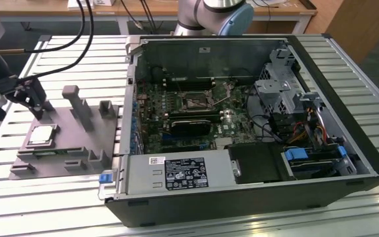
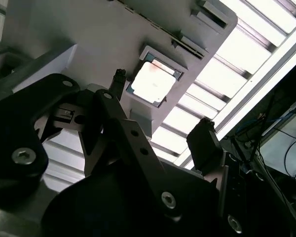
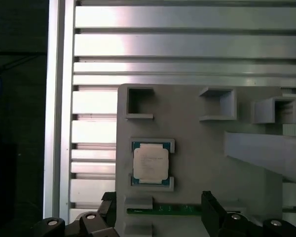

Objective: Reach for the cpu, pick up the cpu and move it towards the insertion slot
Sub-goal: 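Pick up the cpu and move it towards the insertion slot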

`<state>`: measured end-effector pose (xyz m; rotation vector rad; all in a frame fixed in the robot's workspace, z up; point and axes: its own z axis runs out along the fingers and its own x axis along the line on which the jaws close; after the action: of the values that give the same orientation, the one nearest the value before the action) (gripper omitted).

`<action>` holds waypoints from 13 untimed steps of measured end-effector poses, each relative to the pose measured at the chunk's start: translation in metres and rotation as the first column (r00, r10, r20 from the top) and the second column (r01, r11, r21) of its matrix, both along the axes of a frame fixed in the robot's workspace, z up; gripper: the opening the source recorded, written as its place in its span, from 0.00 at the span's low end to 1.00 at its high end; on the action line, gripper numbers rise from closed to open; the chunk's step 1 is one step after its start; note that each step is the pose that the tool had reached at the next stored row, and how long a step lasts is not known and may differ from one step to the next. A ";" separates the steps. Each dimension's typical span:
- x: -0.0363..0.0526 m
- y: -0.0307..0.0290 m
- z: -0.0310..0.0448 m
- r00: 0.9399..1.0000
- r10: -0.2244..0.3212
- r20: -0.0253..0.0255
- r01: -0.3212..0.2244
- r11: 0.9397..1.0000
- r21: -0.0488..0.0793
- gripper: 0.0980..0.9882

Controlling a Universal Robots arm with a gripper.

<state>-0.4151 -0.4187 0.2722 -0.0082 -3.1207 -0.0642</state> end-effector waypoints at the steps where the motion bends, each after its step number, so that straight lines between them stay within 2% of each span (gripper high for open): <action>1: 0.0000 0.0000 -0.0015 1.000 0.000 -0.003 0.000 1.000 0.000 0.76; 2: 0.0000 0.0000 -0.0032 1.000 0.000 -0.005 0.000 1.000 0.000 0.76; 4: 0.0000 0.0000 -0.0069 1.000 0.000 -0.005 0.000 1.000 0.000 0.76; 13: 0.0000 -0.0001 -0.0232 1.000 0.000 0.001 0.000 1.000 0.000 0.76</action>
<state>-0.4151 -0.4188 0.2490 -0.0081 -3.1214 -0.0649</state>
